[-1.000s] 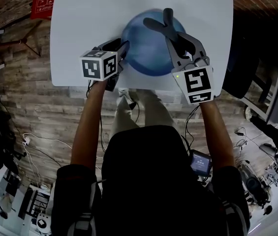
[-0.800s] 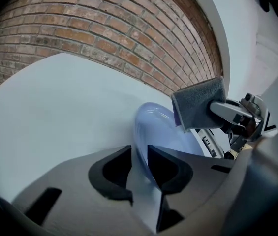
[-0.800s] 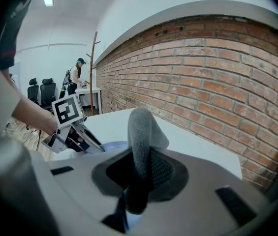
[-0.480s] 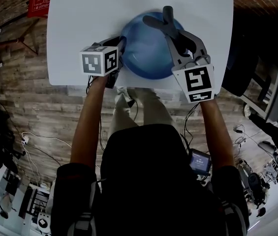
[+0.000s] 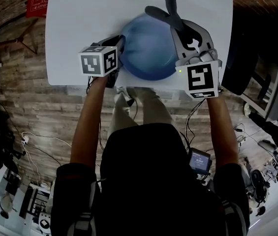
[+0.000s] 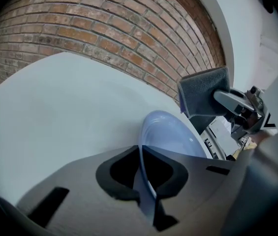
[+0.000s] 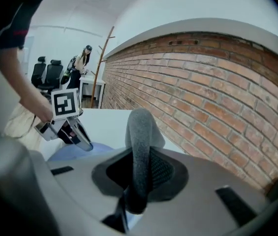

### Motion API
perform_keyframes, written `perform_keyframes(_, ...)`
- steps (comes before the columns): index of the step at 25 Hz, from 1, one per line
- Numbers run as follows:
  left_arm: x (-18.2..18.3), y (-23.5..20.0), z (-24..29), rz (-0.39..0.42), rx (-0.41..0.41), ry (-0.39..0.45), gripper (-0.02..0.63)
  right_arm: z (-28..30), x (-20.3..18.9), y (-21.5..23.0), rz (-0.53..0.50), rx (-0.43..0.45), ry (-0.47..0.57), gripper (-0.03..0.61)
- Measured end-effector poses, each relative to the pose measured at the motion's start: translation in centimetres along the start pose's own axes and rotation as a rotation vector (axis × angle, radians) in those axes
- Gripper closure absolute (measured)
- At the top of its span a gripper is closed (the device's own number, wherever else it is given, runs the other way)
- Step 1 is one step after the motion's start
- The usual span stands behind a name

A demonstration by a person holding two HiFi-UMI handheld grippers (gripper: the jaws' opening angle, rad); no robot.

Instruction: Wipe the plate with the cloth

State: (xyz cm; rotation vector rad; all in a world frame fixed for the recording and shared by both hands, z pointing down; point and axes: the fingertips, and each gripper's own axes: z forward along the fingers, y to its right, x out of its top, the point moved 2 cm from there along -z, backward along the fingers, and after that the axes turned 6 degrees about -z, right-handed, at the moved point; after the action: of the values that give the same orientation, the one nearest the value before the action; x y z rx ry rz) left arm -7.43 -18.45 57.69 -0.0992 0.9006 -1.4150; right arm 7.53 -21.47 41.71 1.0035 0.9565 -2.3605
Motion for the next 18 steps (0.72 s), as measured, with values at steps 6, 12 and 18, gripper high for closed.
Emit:
perform_keyframes(6, 0.0, 0.0, -0.1, -0.002, -0.002, 0.003, 0.583, 0.4, 0.1, -1.8, -0.417, -0.021, -0.078, 0.52)
perform_keyframes(12, 0.0, 0.1, -0.1, -0.001, -0.002, 0.003, 0.583, 2.0, -4.8, -5.8, -0.538, 0.143, -0.186, 0.52)
perform_keyframes(18, 0.0, 0.2, -0.1, 0.002, -0.002, 0.003, 0.583, 2.6, -7.3, -8.2, -0.596, 0.26, -0.257, 0.52)
